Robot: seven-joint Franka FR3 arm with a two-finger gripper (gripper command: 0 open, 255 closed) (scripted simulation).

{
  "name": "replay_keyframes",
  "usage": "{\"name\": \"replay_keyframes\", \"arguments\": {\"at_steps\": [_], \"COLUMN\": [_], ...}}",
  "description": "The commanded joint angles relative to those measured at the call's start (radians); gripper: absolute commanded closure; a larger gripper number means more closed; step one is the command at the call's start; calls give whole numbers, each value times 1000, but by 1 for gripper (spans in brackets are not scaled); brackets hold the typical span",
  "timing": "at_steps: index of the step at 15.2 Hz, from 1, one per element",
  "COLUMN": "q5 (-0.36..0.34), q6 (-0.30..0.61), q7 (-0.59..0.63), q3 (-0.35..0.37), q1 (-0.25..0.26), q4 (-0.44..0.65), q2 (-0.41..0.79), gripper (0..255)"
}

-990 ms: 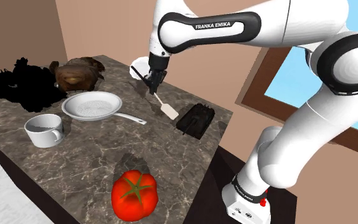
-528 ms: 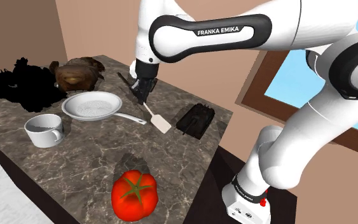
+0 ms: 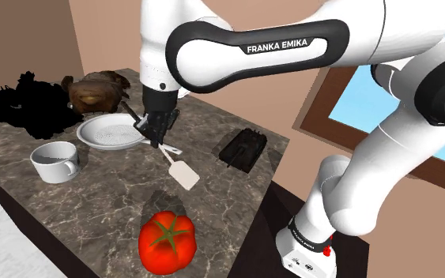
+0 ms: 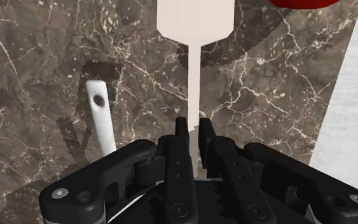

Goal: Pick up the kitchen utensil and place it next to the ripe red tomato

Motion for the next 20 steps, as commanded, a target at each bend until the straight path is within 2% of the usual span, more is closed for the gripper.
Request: {"name": "replay_keyframes", "arguments": {"at_steps": [1,4,20], "q5": [-4,-14,-33], "q6": [-1,-9,202], "q7": [51,130,149], "q3": [28,72,77], "q1": [19,51,53], "q4": [19,63,-95], "q2": [19,58,113], "gripper": [255,255,255]}}
